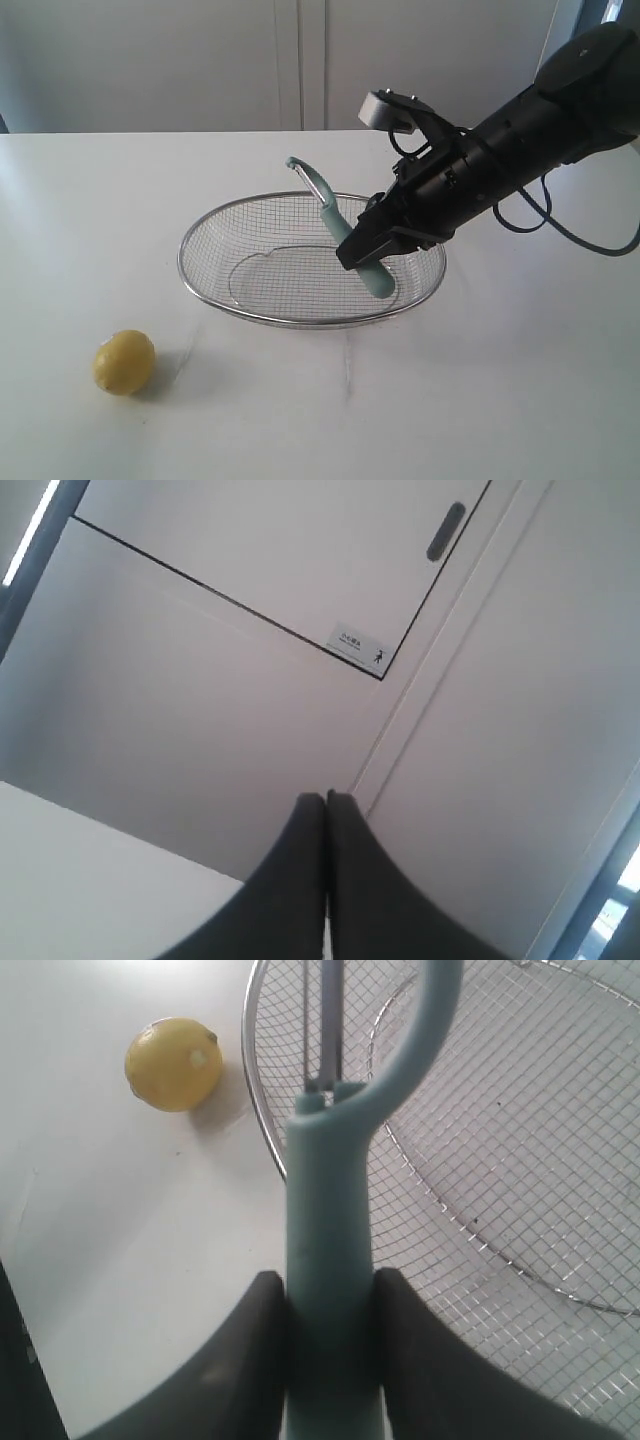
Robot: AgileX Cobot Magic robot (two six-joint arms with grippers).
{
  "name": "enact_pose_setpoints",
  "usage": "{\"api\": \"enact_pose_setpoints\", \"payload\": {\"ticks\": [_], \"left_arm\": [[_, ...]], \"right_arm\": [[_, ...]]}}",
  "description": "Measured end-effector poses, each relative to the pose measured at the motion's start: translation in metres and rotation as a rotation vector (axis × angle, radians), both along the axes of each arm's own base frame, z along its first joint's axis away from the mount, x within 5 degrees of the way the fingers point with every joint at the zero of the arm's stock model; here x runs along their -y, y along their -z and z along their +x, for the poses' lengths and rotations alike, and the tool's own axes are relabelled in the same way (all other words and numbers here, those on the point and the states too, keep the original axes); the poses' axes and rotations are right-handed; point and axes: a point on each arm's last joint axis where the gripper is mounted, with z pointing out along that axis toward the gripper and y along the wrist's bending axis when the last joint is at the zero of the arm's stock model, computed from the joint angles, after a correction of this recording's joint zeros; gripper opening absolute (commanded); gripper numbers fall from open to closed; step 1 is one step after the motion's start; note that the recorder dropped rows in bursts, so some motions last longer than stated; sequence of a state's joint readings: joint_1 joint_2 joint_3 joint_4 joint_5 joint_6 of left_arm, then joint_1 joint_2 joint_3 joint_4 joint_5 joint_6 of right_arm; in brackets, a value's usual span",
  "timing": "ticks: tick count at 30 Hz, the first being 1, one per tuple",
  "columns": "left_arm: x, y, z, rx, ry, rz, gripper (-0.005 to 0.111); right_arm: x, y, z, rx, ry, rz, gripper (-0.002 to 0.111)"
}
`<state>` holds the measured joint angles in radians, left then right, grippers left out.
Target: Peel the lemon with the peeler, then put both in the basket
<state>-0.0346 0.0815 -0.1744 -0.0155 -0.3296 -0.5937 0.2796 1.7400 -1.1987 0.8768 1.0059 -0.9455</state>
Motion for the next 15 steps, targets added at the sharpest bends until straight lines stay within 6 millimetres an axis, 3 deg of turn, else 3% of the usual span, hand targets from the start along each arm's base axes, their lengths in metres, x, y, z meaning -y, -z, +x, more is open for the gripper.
{"api": "enact_pose_setpoints", "payload": {"ticks": [3, 10, 15], "left_arm": [[0.001, -0.015, 0.007, -0.096, -0.012, 0.104, 0.0], [-0.007, -0.031, 0.036, -0.587, -0.095, 0.404, 0.0], [0.01, -0.037, 0.071, -0.871, 0.128, 0.6, 0.0]], "right_arm": [[0.0, 0.0, 0.0, 0.0, 0.0, 0.0, 0.0], [0.0, 0.0, 0.0, 0.0, 0.0, 0.0, 0.0], [0.0, 0.0, 0.0, 0.0, 0.0, 0.0, 0.0]]}}
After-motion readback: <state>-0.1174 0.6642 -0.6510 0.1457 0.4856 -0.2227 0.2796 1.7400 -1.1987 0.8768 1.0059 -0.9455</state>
